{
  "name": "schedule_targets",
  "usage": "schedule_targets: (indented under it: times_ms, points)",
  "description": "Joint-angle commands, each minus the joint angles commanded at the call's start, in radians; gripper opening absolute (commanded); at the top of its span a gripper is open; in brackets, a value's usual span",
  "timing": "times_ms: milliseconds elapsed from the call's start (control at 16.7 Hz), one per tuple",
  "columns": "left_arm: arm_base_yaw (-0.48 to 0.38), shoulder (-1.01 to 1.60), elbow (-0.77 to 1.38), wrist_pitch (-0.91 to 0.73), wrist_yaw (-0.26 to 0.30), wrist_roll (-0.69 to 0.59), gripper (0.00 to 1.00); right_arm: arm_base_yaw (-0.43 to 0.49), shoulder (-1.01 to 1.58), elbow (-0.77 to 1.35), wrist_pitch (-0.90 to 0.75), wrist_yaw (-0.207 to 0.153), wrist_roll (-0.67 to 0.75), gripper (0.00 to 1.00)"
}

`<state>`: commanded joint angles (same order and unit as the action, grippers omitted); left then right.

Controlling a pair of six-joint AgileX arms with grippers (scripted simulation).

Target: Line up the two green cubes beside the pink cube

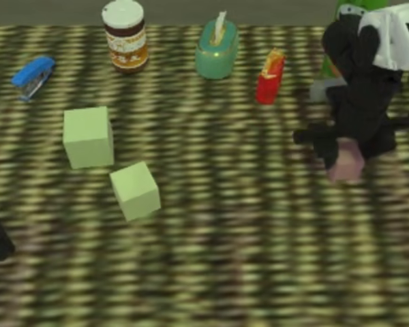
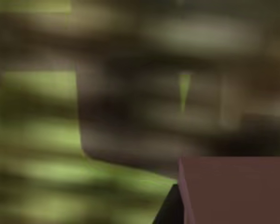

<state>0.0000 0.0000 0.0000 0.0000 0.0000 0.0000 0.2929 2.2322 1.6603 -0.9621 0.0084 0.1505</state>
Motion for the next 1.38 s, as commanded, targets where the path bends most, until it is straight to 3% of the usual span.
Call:
schedule_targets:
  times_ms: [300,720,1380]
  points:
    - [0.000,0.000,0.000,0.000,0.000,0.000,1.00,0.004,-0.053,0.117,-0.181,-0.001,0.000,0.00]
    - [0.000,0.000,0.000,0.000,0.000,0.000,1.00,0.012,-0.066,0.122,-0.195,-0.001,0.017,0.00]
    - [0.000,0.000,0.000,0.000,0.000,0.000,1.00,0.296,-0.244,-0.065,-0.190,0.010,0.436,0.00]
